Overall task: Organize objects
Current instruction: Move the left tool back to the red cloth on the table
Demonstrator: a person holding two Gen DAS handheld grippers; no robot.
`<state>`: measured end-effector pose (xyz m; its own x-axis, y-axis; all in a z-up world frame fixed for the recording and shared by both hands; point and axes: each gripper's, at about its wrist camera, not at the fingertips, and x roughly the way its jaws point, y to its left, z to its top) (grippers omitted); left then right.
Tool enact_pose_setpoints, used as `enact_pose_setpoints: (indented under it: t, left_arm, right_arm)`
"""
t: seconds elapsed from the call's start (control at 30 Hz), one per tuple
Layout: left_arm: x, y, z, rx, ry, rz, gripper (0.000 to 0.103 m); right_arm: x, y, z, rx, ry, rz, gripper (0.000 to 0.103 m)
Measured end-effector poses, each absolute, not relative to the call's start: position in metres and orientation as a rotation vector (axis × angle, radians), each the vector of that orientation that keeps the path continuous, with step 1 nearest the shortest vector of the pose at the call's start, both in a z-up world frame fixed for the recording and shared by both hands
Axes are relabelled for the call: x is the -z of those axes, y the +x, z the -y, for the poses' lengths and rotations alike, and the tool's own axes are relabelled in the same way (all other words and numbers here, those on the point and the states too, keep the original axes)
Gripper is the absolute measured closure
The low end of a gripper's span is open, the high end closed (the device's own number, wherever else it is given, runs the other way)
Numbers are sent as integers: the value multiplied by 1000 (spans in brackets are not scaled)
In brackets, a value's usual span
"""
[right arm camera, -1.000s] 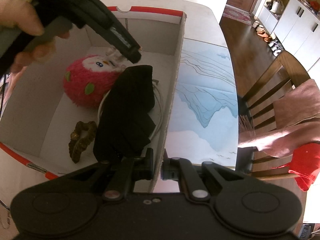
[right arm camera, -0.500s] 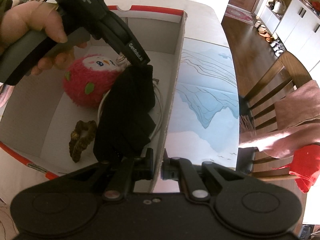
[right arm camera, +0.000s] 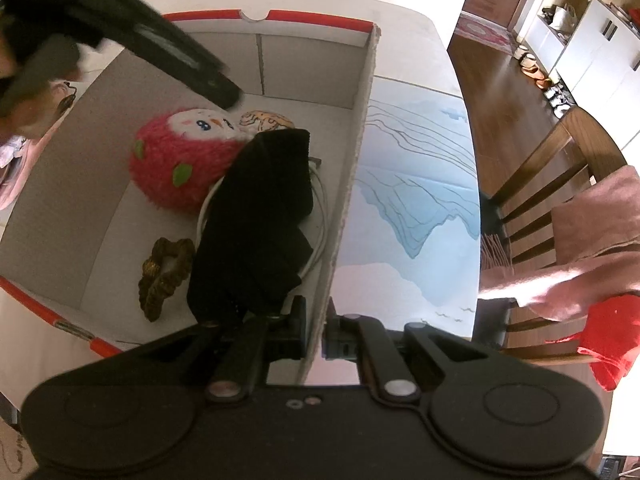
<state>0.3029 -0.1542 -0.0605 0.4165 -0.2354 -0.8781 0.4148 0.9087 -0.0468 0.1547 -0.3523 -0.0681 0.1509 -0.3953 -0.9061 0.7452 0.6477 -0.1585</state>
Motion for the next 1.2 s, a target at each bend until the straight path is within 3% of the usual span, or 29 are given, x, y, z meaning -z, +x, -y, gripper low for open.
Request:
enact_pose_setpoints:
  t: [0.43, 0.73, 0.9, 1.2]
  left_arm:
    - [9, 222, 89, 315, 49, -939, 36]
    - [26, 168, 18, 268, 21, -940, 32]
    - [41, 147, -34, 199, -6, -951, 22]
    - [72, 136, -136, 45, -24, -976, 22]
  right_arm:
    - [67, 155, 353, 855, 374, -1158, 97]
    - [66, 156, 353, 894, 411, -1169, 98]
    - [67, 160, 353, 926, 416, -1190, 97]
    - [71, 163, 354, 987, 436, -1207, 97]
